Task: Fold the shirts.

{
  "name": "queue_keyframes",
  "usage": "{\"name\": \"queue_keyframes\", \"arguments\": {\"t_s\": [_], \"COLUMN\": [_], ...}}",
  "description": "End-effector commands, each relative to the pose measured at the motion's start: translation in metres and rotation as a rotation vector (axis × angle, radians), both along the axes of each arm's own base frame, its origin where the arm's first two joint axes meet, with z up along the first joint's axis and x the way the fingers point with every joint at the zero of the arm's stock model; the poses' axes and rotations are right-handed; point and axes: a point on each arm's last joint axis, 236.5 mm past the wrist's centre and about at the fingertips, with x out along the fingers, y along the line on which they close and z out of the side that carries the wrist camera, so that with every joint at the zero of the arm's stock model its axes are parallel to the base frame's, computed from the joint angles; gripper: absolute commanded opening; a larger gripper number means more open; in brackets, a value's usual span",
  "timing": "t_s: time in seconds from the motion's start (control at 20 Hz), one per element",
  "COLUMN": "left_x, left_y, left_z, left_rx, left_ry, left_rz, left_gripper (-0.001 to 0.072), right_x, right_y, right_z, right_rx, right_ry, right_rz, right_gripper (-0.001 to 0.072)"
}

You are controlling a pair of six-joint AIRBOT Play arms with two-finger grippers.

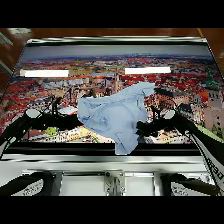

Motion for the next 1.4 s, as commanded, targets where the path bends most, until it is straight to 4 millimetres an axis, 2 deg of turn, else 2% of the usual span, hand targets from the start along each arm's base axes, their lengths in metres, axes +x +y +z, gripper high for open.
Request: {"name": "queue_keyframes", "arguments": {"t_s": [0.0, 0.05, 0.1, 0.15, 0.2, 0.25, 0.35, 0.4, 0.45, 0.5, 0.55, 0.6, 0.7, 0.75, 0.85, 0.95, 1.0, 1.1, 1.2, 1.25, 1.35], "left_x": [0.024, 0.035, 0.048, 0.056, 0.057, 0.048, 0.006, -0.029, -0.063, -0.099, -0.133, -0.159, -0.196, -0.209, -0.217, -0.198, -0.181, -0.14, -0.103, -0.086, -0.056], "left_y": [0.006, 0.009, 0.012, 0.013, 0.014, 0.015, 0.023, 0.029, 0.035, 0.041, 0.045, 0.048, 0.05, 0.049, 0.045, 0.047, 0.053, 0.072, 0.088, 0.089, 0.087], "left_z": [0.047, 0.08, 0.126, 0.181, 0.25, 0.323, 0.452, 0.511, 0.556, 0.591, 0.616, 0.63, 0.638, 0.637, 0.627, 0.597, 0.575, 0.509, 0.427, 0.385, 0.306], "left_rx": [0.038, 0.057, 0.077, 0.077, 0.066, 0.054, 0.022, 0.001, -0.018, -0.038, -0.053, -0.064, -0.074, -0.071, -0.043, 0.055, 0.121, 0.276, 0.392, 0.413, 0.419], "left_ry": [-0.15, -0.238, -0.364, -0.508, -0.68, -0.854, -1.174, -1.331, -1.457, -1.568, -1.653, -1.71, -1.769, -1.777, -1.763, -1.651, -1.564, -1.333, -1.079, -0.973, -0.796], "left_rz": [-0.013, -0.016, -0.014, -0.011, 0.001, 0.017, 0.07, 0.101, 0.129, 0.154, 0.168, 0.176, 0.173, 0.16, 0.124, 0.098, 0.098, 0.105, 0.086, 0.061, 0.032], "left_gripper": [0.0035, 0.0035, 0.0035, 0.0035, 0.0036, 0.0037, 0.0037, 0.0037, 0.0038, 0.0038, 0.0038, 0.0038, 0.0038, 0.0039, 0.0038, 0.0038, 0.0038, 0.0038, 0.0039, 0.0039, 0.0039], "right_x": [0.034, 0.054, 0.072, 0.088, 0.097, 0.097, 0.067, 0.04, 0.007, -0.023, -0.053, -0.078, -0.113, -0.122, -0.119, -0.101, -0.089, -0.065, -0.038, -0.022, 0.025], "right_y": [0.002, -0.005, -0.011, -0.02, -0.029, -0.035, -0.045, -0.048, -0.054, -0.06, -0.064, -0.066, -0.065, -0.064, -0.07, -0.085, -0.094, -0.115, -0.132, -0.137, -0.138], "right_z": [0.053, 0.093, 0.139, 0.2, 0.265, 0.341, 0.488, 0.549, 0.602, 0.64, 0.669, 0.689, 0.706, 0.705, 0.682, 0.642, 0.616, 0.556, 0.49, 0.458, 0.39], "right_rx": [0.004, -0.012, -0.027, -0.05, -0.073, -0.088, -0.101, -0.092, -0.1, -0.109, -0.102, -0.074, -0.01, 0.0, -0.065, -0.182, -0.255, -0.394, -0.486, -0.514, -0.523], "right_ry": [-0.182, -0.301, -0.434, -0.597, -0.765, -0.958, -1.344, -1.499, -1.646, -1.752, -1.828, -1.879, -1.912, -1.901, -1.813, -1.653, -1.551, -1.297, -1.023, -0.913, -0.751], "right_rz": [0.074, 0.097, 0.114, 0.114, 0.097, 0.069, -0.011, -0.053, -0.086, -0.116, -0.149, -0.177, -0.212, -0.214, -0.205, -0.202, -0.189, -0.149, -0.102, -0.075, -0.034], "right_gripper": [0.0058, 0.0058, 0.0058, 0.0058, 0.0058, 0.0058, 0.0058, 0.0058, 0.0058, 0.0058, 0.0058, 0.0058, 0.0058, 0.0058, 0.0058, 0.0058, 0.0058, 0.0058, 0.0058, 0.0058, 0.0058]}}
